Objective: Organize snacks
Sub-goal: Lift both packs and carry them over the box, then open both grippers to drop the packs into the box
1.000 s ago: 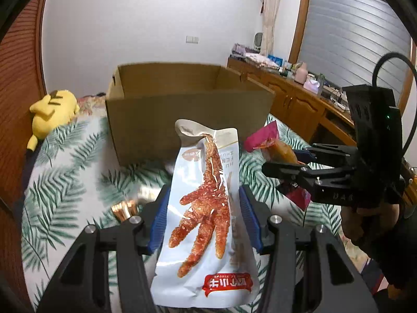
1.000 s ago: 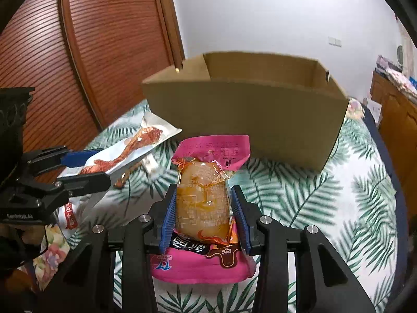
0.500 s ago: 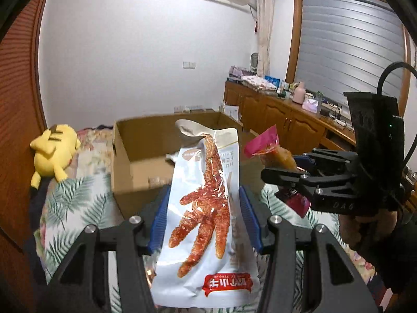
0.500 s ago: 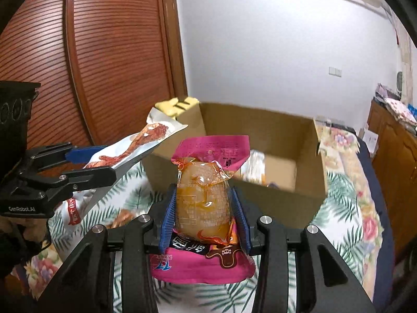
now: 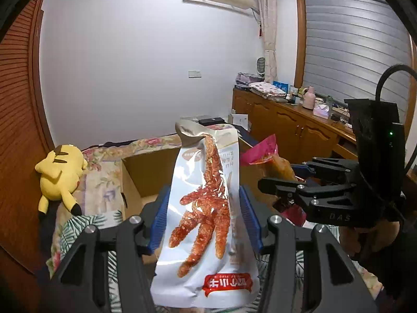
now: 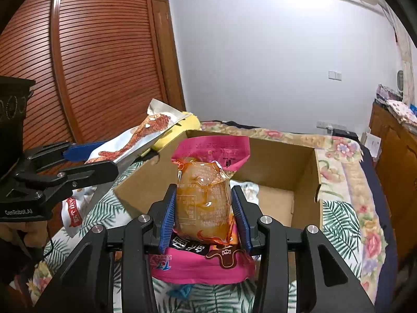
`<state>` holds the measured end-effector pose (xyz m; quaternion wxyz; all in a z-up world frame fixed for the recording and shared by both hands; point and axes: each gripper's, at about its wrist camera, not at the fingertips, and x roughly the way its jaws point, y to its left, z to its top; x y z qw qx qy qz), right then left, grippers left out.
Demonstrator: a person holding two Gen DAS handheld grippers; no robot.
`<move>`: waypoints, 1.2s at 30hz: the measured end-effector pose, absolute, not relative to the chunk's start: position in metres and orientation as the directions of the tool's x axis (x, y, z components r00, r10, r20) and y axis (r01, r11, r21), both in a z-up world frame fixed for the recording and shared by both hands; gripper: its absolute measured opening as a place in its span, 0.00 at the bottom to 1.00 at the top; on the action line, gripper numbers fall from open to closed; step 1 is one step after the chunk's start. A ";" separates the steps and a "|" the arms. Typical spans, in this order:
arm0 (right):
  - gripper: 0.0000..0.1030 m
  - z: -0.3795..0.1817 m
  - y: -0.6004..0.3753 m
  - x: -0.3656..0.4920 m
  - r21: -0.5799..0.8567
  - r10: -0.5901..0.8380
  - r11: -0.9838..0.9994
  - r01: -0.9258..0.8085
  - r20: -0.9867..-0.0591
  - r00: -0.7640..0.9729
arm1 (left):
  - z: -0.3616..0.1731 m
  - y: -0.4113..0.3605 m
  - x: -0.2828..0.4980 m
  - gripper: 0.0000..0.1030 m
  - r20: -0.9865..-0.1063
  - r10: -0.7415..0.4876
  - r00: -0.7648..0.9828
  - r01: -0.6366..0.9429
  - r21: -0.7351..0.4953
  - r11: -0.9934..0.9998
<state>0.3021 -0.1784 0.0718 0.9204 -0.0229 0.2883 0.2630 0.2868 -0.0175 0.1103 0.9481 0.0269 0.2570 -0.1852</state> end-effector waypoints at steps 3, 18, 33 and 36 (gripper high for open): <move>0.40 0.068 -0.179 0.313 0.112 0.465 0.863 -0.492 -0.553 0.691 | 0.107 -0.018 0.303 0.49 -0.503 -0.329 0.800 0.357 -0.042 0.933; 0.40 0.047 -0.186 0.353 0.157 0.447 0.881 -0.447 -0.590 0.673 | 0.078 -0.018 0.366 0.49 -0.561 -0.286 0.777 0.320 -0.040 0.947; 0.41 0.027 -0.174 0.365 0.136 0.411 0.892 -0.431 -0.641 0.647 | 0.040 -0.025 0.389 0.56 -0.672 -0.278 0.686 0.305 -0.081 0.949; 0.41 0.022 -0.174 0.368 0.133 0.402 0.896 -0.424 -0.651 0.644 | 0.036 -0.026 0.390 0.57 -0.682 -0.275 0.678 0.304 -0.081 0.949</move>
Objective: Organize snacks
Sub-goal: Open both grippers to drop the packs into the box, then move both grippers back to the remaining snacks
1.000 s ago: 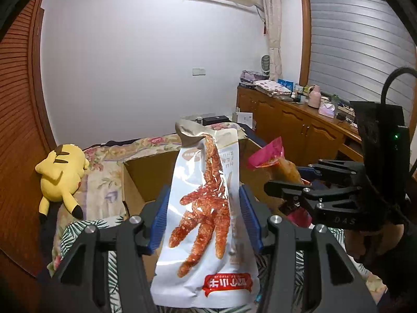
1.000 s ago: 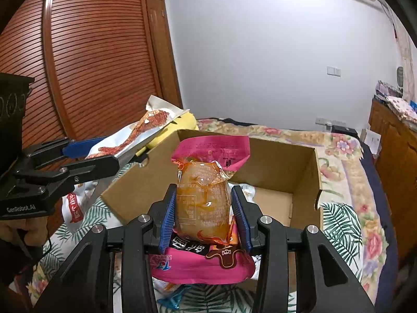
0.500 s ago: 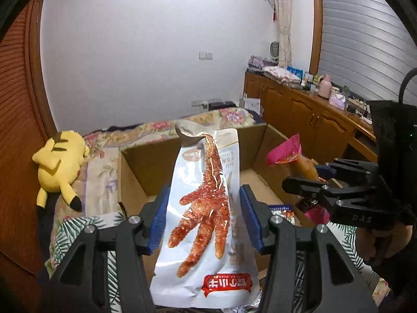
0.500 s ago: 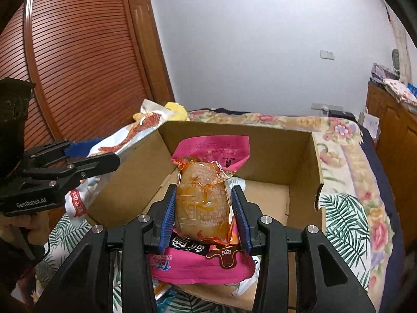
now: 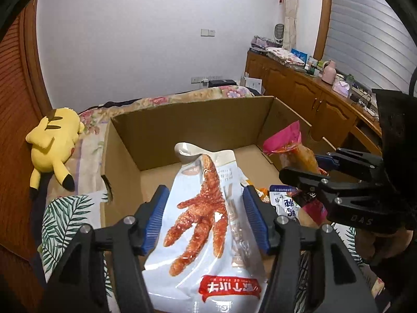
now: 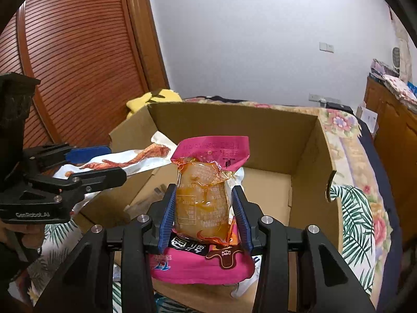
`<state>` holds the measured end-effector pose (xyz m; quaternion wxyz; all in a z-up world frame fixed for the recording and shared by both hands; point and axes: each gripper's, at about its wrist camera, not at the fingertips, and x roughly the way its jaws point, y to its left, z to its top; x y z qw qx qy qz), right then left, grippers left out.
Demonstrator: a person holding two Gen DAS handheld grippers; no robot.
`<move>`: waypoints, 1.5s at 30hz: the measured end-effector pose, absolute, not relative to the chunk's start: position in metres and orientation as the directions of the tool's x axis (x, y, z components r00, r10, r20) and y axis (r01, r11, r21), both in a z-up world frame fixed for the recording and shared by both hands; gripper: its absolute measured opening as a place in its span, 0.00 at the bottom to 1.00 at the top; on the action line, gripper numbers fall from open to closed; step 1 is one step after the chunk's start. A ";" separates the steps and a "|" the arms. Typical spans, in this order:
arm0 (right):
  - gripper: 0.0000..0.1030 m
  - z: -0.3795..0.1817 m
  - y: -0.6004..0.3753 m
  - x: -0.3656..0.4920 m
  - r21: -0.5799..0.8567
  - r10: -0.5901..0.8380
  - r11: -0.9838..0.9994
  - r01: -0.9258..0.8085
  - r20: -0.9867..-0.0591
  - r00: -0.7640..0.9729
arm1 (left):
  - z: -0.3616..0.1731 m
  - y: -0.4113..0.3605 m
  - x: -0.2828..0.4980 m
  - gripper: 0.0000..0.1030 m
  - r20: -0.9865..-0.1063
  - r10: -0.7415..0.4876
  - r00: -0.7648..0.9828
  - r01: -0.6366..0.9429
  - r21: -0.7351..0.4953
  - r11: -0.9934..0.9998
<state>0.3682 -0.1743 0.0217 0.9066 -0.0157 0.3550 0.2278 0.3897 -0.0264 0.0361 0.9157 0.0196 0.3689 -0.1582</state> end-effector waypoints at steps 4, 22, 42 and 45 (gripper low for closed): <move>0.41 0.017 -0.174 0.371 0.138 0.397 0.899 -0.416 -0.660 0.638 | 0.033 -0.029 0.392 0.58 -0.691 -0.274 0.669 0.304 -0.081 0.949; 0.57 0.000 -0.173 0.368 0.127 0.359 0.912 -0.389 -0.703 0.614 | 0.030 -0.018 0.371 0.70 -0.703 -0.173 0.690 0.222 -0.021 0.975; 0.56 0.039 -0.190 0.267 0.083 0.375 0.909 -0.408 -0.589 0.716 | 0.039 -0.009 0.287 0.72 -0.676 -0.184 0.714 0.224 -0.029 0.974; 0.56 0.036 -0.189 0.253 0.089 0.386 0.904 -0.418 -0.589 0.710 | 0.035 -0.001 0.272 0.72 -0.675 -0.222 0.704 0.244 -0.064 0.968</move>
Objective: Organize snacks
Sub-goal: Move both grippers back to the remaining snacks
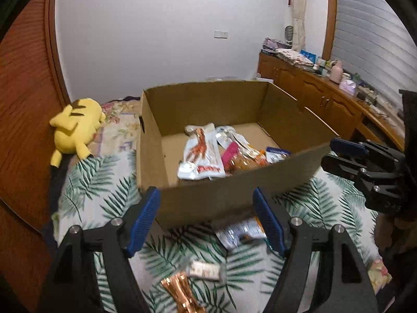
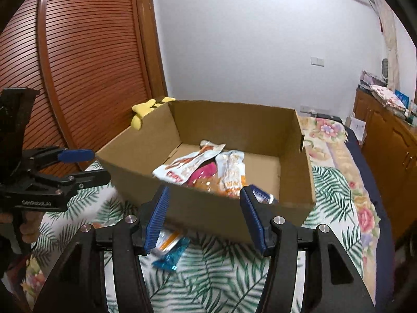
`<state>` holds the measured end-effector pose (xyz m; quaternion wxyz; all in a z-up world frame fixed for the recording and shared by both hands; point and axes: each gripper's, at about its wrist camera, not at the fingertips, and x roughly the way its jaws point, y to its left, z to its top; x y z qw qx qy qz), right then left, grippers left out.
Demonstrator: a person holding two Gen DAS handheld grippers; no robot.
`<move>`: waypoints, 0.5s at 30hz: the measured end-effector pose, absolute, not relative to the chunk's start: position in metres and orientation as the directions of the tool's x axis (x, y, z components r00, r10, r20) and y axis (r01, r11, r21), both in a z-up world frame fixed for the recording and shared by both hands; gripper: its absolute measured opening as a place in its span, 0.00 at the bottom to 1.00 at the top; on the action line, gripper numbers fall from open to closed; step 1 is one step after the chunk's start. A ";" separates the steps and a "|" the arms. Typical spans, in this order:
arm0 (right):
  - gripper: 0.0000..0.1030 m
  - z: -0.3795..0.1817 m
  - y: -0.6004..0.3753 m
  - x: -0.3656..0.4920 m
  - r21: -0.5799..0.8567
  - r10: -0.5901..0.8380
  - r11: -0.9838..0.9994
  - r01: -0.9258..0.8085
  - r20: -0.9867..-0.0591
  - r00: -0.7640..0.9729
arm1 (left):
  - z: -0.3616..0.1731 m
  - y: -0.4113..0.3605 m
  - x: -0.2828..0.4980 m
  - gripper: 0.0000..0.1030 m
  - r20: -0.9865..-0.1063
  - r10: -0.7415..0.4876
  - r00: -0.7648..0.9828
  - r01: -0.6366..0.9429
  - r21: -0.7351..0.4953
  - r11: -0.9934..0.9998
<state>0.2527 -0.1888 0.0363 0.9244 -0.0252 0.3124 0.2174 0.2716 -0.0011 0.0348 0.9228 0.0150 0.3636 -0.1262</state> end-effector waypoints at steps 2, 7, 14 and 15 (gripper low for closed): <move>0.56 0.033 -0.186 0.245 0.097 0.397 0.899 -0.427 -0.592 0.701 | 0.030 0.005 0.262 0.72 -0.678 -0.274 0.682 0.275 -0.109 0.955; 0.56 0.018 -0.174 0.235 0.097 0.403 0.892 -0.442 -0.612 0.680 | 0.008 0.016 0.239 0.72 -0.693 -0.282 0.664 0.281 -0.118 0.952; 0.56 -0.015 -0.155 0.231 0.100 0.406 0.883 -0.459 -0.654 0.639 | -0.031 0.027 0.225 0.72 -0.743 -0.264 0.615 0.266 -0.119 0.956; 0.56 -0.019 -0.153 0.231 0.103 0.407 0.882 -0.461 -0.659 0.632 | -0.036 0.028 0.225 0.72 -0.751 -0.259 0.608 0.263 -0.117 0.958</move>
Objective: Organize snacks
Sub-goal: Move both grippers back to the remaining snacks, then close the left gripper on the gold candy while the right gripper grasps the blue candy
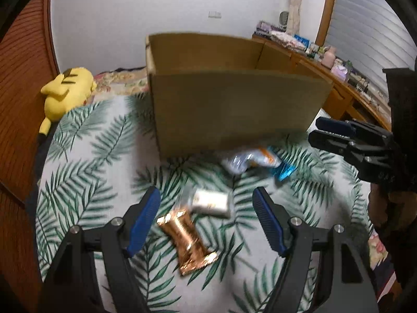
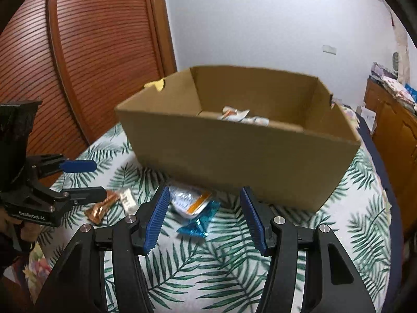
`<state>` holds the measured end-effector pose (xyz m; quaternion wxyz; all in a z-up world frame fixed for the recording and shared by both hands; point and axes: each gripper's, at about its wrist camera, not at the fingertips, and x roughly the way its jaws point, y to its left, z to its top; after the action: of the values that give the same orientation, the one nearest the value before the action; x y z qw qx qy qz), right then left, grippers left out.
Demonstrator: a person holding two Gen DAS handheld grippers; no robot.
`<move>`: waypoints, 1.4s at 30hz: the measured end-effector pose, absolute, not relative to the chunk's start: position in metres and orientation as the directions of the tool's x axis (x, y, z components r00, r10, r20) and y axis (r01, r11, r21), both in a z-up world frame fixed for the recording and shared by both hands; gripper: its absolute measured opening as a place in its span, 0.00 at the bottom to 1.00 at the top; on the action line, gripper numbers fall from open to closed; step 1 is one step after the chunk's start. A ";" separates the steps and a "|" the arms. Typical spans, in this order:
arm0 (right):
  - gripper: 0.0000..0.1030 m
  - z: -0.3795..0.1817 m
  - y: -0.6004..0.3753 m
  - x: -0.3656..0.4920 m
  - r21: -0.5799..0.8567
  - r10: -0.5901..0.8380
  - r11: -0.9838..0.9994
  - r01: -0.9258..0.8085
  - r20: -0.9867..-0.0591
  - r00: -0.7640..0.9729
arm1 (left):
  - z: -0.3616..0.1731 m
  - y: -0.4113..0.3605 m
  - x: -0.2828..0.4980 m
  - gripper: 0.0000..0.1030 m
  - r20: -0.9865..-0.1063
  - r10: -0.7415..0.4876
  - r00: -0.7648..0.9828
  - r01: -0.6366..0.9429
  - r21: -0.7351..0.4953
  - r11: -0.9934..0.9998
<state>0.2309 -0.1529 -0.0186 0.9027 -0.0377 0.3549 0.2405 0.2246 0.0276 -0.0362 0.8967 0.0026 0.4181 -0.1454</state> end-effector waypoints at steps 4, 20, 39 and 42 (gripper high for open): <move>0.56 -0.033 -0.144 0.228 0.104 0.407 0.878 -0.467 -0.677 0.614 | -0.057 0.033 0.223 0.68 -0.787 -0.227 0.573 0.239 -0.104 0.965; 0.56 -0.062 -0.137 0.225 0.109 0.403 0.874 -0.474 -0.707 0.580 | -0.088 0.033 0.213 0.62 -0.791 -0.103 0.603 0.171 0.002 0.985; 0.56 -0.071 -0.133 0.230 0.089 0.368 0.883 -0.461 -0.740 0.563 | -0.087 0.035 0.201 0.27 -0.758 -0.109 0.644 0.160 -0.006 0.987; 0.55 -0.073 -0.132 0.231 0.083 0.362 0.884 -0.461 -0.745 0.560 | -0.088 0.035 0.200 0.27 -0.754 -0.105 0.648 0.161 0.001 0.987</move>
<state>0.2312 -0.1317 -0.0725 0.8812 -0.0604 0.4066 0.2335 0.2004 0.0347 -0.0878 0.9071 0.0341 0.4131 -0.0732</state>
